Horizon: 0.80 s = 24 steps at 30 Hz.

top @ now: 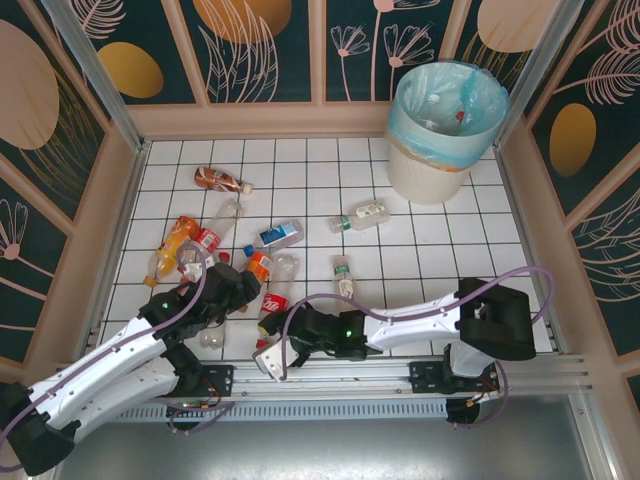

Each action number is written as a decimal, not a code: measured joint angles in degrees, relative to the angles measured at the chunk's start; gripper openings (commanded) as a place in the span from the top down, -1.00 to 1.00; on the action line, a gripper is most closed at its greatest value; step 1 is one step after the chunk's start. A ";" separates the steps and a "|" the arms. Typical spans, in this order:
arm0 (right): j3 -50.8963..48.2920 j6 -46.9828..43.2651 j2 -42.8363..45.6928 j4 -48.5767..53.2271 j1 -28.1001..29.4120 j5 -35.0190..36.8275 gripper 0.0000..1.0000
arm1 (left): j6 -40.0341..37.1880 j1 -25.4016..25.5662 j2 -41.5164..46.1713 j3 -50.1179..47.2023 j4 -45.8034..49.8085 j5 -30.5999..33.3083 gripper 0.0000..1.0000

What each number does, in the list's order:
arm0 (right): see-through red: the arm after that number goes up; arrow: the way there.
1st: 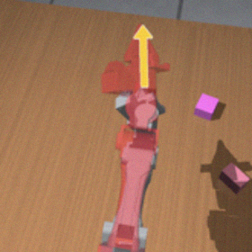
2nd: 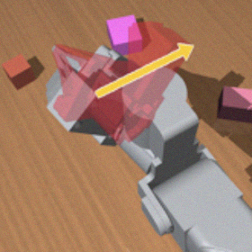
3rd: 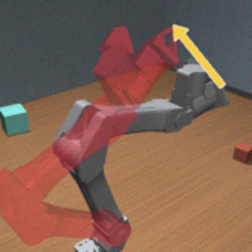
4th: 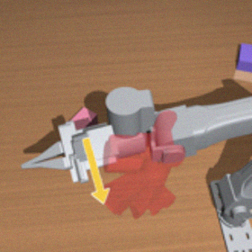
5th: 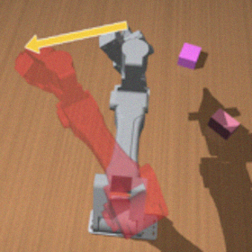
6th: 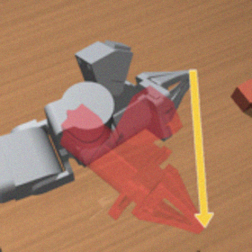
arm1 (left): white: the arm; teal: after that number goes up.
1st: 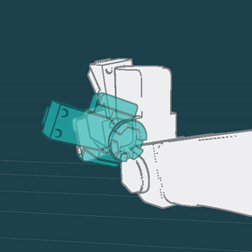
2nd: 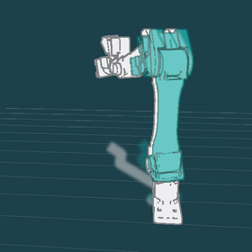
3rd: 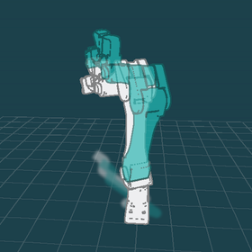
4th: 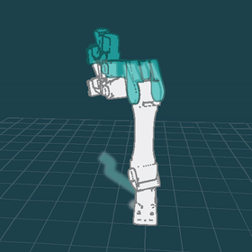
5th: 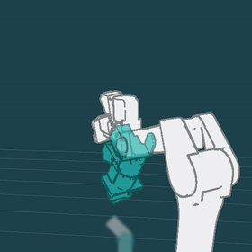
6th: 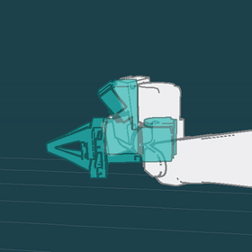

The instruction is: Put the plastic bottles in the bin

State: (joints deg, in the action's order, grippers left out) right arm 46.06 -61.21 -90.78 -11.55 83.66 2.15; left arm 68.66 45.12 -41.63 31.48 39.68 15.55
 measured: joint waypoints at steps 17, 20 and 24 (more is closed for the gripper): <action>6.21 -4.44 -9.55 3.23 0.79 0.48 -0.30 | -1.60 0.00 -1.09 -2.49 -2.14 -0.09 -0.71; 6.88 -4.85 -11.45 3.41 0.76 0.70 -0.28 | -1.79 0.00 -1.55 -3.02 -3.04 -0.17 -0.71; 7.80 -5.05 -13.64 4.13 0.68 0.83 -0.25 | -2.01 0.00 -1.66 -3.39 -3.93 -0.52 -0.70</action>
State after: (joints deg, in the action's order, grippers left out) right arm 53.87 -66.26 -104.42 -7.42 84.33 2.98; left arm 66.65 45.12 -43.29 28.10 35.75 15.03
